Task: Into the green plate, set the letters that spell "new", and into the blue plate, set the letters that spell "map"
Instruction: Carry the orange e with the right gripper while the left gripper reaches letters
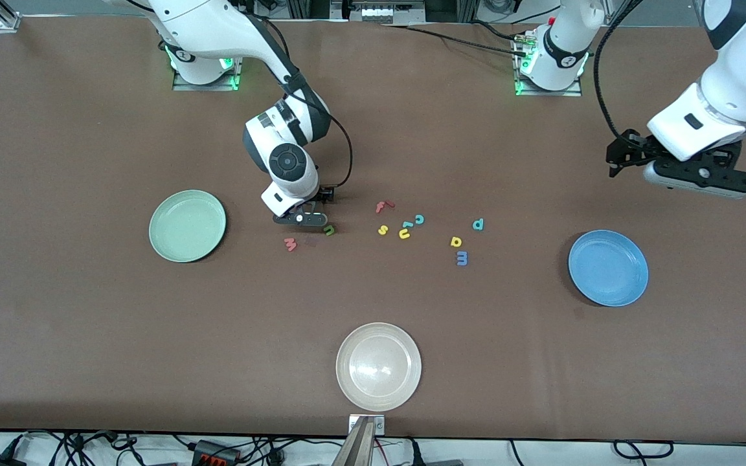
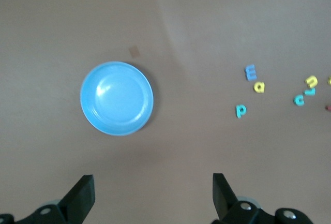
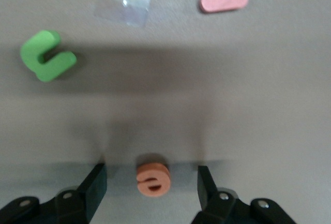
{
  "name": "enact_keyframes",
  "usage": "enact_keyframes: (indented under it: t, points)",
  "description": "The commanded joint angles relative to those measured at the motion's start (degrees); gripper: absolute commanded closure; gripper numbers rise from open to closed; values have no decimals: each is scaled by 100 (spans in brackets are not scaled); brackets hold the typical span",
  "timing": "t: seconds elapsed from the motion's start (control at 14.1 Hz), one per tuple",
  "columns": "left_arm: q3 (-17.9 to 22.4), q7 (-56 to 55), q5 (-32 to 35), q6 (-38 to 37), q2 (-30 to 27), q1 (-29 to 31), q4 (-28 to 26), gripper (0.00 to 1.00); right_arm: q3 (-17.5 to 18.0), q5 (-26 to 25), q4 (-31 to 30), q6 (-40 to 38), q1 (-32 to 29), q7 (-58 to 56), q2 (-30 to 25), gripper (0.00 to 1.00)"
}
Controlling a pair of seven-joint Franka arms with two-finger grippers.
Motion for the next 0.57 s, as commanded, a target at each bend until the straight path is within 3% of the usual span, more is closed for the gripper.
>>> enact_keyframes:
  t: [0.0, 0.14, 0.5]
  points:
    - [-162, 32, -117, -232, 156, -70, 38, 0, -60, 66, -155, -266, 84, 104, -245, 31]
    - [-162, -3, -126, -155, 305, -79, 134, 0, -51, 66, -138, -241, 75, 104, -219, 40]
    - [-452, -448, -135, 653, 1060, -96, 196, 0, -60, 48, -111, 84, 75, 86, -79, 40]
